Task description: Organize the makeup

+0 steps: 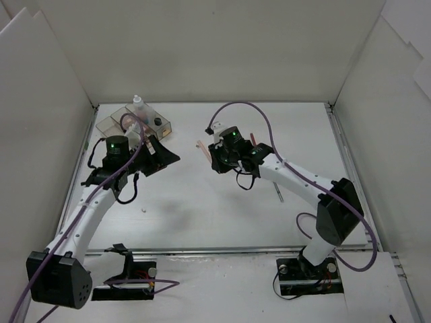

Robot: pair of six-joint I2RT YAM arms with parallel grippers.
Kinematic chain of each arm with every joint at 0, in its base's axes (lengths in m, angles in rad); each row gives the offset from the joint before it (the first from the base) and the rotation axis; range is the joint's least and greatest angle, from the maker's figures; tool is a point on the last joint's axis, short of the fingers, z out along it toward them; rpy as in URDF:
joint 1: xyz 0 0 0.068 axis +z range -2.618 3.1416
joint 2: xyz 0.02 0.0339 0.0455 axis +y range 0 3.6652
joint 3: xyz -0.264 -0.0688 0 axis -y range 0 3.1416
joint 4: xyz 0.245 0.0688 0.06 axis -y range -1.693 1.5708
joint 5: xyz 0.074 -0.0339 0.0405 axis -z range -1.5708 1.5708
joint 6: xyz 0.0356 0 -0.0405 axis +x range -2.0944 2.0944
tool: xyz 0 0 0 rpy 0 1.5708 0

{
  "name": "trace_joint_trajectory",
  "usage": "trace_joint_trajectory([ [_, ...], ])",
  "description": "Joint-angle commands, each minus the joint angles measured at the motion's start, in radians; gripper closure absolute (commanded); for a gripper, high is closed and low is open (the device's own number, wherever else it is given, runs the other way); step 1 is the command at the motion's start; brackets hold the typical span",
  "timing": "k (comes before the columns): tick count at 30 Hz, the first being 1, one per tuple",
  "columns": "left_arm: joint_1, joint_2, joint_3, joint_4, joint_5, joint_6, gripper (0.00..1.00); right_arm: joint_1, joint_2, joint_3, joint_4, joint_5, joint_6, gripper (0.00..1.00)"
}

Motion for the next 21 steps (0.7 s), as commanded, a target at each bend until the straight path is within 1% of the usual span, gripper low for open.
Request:
trace_joint_trajectory([
  [1,-0.064,0.037,0.089,0.165,-0.039,-0.067,0.31,0.022,-0.090,0.022,0.033,-0.030,0.005,1.00],
  [5,-0.159,0.100,0.141,0.227,-0.089,-0.075,0.31,0.034,-0.121,0.034,0.030,-0.066,0.018,1.00],
  [8,-0.196,0.160,0.180,0.253,-0.118,-0.073,0.32,0.043,-0.135,0.045,0.031,-0.091,0.031,1.00],
  [14,-0.262,0.258,0.256,0.233,-0.166,-0.055,0.35,0.065,-0.165,0.051,0.033,-0.099,0.038,0.99],
  [15,-0.278,0.269,0.269,0.222,-0.195,-0.052,0.36,0.069,-0.171,0.051,0.034,-0.099,0.038,0.98],
  [19,-0.298,0.297,0.266,0.238,-0.215,-0.059,0.40,0.077,-0.182,0.060,0.033,-0.109,0.038,0.98],
  [20,-0.298,0.309,0.267,0.241,-0.215,-0.063,0.41,0.077,-0.184,0.061,0.033,-0.108,0.038,0.98],
  [21,-0.298,0.315,0.275,0.241,-0.217,-0.067,0.45,0.080,-0.188,0.061,0.033,-0.105,0.040,0.98],
])
